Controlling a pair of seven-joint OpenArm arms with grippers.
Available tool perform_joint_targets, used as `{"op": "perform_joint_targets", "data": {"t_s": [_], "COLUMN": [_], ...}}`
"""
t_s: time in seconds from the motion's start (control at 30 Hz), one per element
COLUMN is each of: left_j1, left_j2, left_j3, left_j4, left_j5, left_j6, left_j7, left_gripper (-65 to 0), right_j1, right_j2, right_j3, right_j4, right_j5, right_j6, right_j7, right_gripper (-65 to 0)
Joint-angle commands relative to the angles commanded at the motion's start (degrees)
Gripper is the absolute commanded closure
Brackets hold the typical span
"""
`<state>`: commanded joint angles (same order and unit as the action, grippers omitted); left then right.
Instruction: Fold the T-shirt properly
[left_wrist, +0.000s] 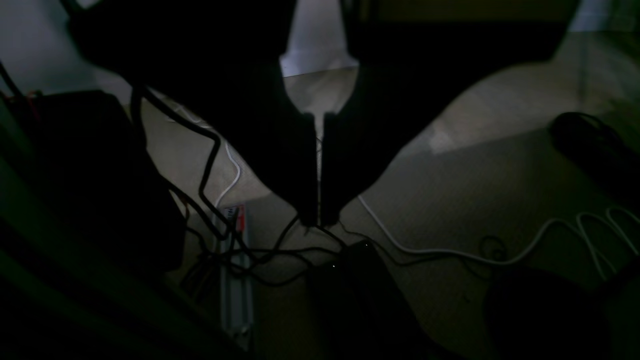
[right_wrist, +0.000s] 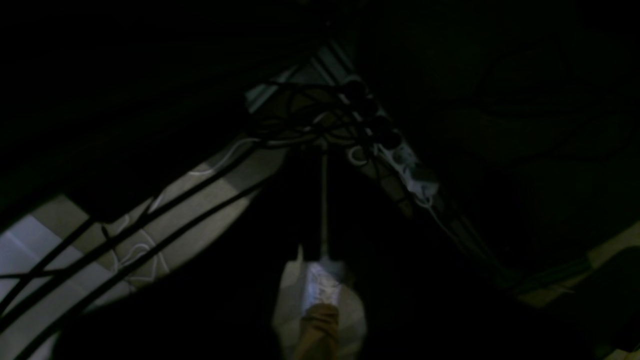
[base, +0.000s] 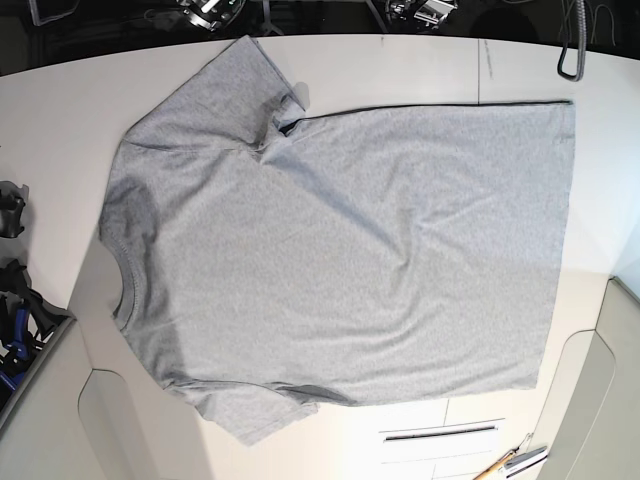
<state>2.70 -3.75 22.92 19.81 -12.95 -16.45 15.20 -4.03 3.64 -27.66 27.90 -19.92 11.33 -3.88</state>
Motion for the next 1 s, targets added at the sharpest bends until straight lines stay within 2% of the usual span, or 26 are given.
{"op": "perform_joint_targets", "data": {"t_s": [0.1, 0.4, 0.53, 0.67, 0.77, 0.87, 1.0], "left_j1": [0.00, 0.17, 0.17, 0.20, 0.22, 0.70, 1.20], "left_j2": [-0.09, -0.09, -0.09, -0.11, -0.11, -0.13, -1.07], "left_j3": [0.00, -0.02, -0.02, 0.00, 0.00, 0.00, 0.00], "left_j4": [0.00, 0.00, 0.00, 0.00, 0.00, 0.00, 0.00], "left_j5": [-2.71, -2.75, -2.71, -2.73, -2.71, -2.71, -2.71], "left_j6": [-2.25, -2.14, -0.42, -0.48, -0.48, -0.50, -0.96], "left_j7": [0.00, 1.16, 1.60, 3.28, 3.48, 3.76, 4.07], "left_gripper": [-1.8, -1.8, -1.8, -1.8, -1.8, -2.1, -11.1], "right_j1": [0.04, 0.04, 0.02, -0.31, -0.61, -0.94, -1.25], "right_j2": [0.00, 0.02, 0.02, 0.04, 0.20, 0.46, 0.68], "right_j3": [0.00, 0.00, 0.00, 0.00, 0.00, 0.00, 0.00], "right_j4": [0.02, 0.02, 0.02, 0.02, 0.00, 0.02, 0.02], "right_j5": [0.00, 0.00, 0.02, 0.00, 0.00, 0.00, 0.00], "right_j6": [0.00, 0.02, 0.02, 0.02, 1.55, 2.16, 2.01], "right_j7": [0.00, 0.00, 0.00, -0.02, -0.02, -0.02, -0.02], "right_gripper": [-1.4, -1.4, -1.5, -1.4, -1.5, -1.5, -2.9]}}
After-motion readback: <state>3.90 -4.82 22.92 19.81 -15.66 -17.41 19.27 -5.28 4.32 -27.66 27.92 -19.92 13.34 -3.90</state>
